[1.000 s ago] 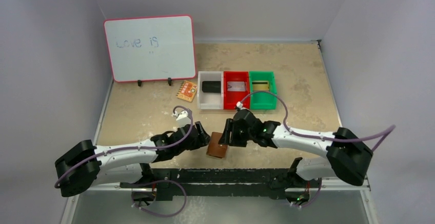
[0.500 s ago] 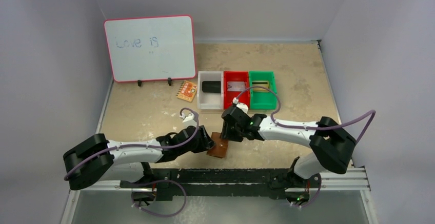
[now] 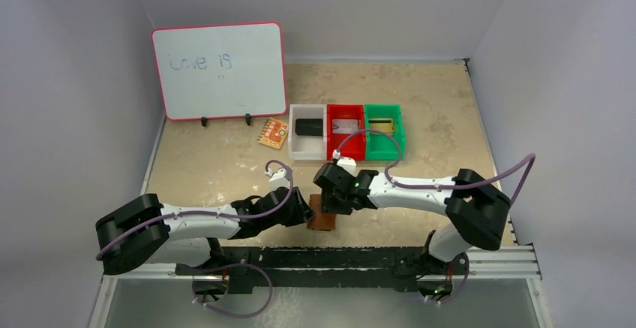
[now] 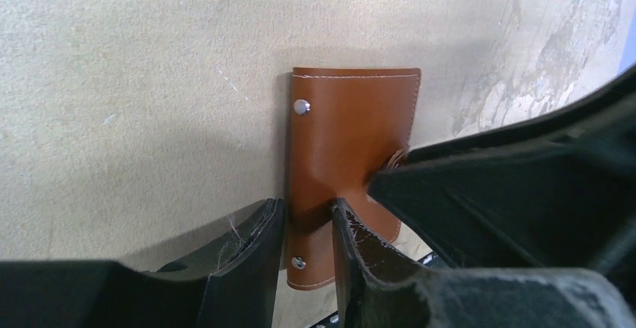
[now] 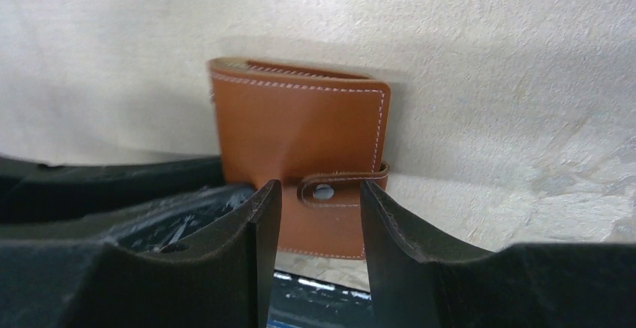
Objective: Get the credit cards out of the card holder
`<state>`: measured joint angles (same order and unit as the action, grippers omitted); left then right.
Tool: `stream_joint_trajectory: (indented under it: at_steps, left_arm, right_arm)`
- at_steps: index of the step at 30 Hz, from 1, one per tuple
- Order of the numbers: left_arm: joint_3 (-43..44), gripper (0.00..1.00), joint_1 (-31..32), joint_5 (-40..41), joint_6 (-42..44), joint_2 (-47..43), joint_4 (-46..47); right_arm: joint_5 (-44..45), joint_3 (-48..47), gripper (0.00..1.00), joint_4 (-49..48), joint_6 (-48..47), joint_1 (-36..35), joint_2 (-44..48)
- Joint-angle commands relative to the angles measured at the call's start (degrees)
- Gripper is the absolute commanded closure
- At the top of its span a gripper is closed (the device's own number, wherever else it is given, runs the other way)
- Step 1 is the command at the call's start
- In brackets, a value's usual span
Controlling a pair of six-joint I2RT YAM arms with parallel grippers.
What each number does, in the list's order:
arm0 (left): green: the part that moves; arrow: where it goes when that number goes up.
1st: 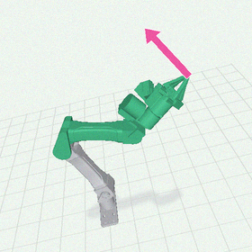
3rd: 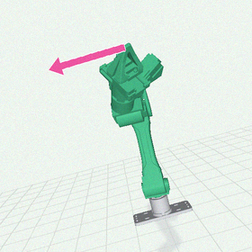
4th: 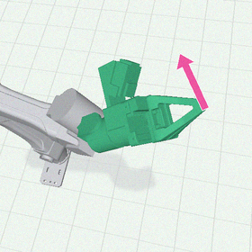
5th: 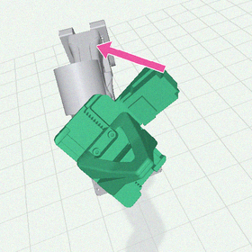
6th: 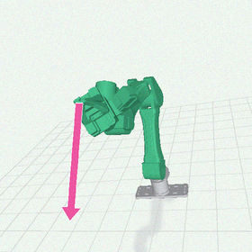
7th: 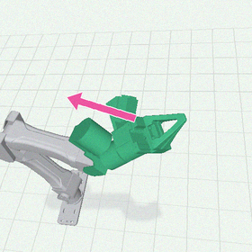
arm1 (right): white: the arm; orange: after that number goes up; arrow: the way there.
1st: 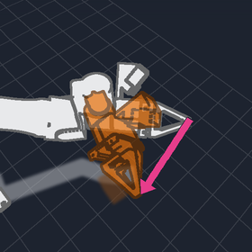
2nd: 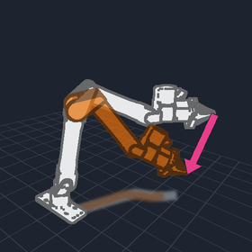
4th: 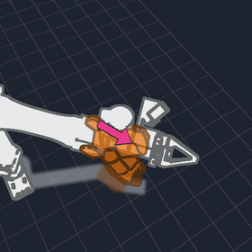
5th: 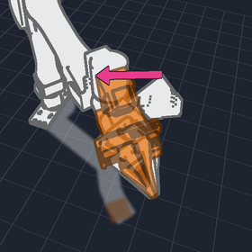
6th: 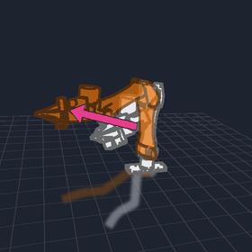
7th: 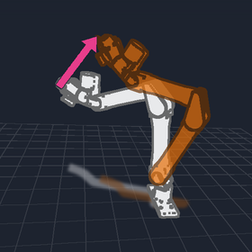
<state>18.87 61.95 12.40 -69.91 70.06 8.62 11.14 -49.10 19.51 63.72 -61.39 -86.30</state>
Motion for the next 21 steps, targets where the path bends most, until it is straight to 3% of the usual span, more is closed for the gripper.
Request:
stream_joint_trajectory:
  at_steps: [1,6,9,13,15,21]
  left_arm:
    - [0.9,0.7,0.6,0.6,-0.6,1.3,-2.1]
    - [1.2,0.71,0.7,1.2,-0.6,1.8,-3.3]
    - [1.5,0.7,0.7,1.3,-0.5,2.3,-3.6]
    - [2.7,0.7,0.7,1.3,0.2,4.0,-4.8]
    - [3.9,0.7,0.8,1.5,0.9,5.2,-6.7]
    - [6.4,0.71,1.1,4.2,2.0,7.4,-12.8]
  right_arm:
    - [4.7,-3.4,0.54,4.4,1.6,-0.3,-5.0]
    - [7.9,-5.8,0.58,8.0,1.6,-0.6,-9.2]
    - [7.8,-5.7,0.71,7.7,1.7,-0.6,-8.6]
    - [6.5,-4.7,0.76,5.5,1.3,-0.6,-6.6]
    - [4.7,-3.9,0.86,4.1,1.5,-0.6,-5.6]
    - [1.8,-0.5,0.99,-1.2,1.1,-0.5,-1.2]
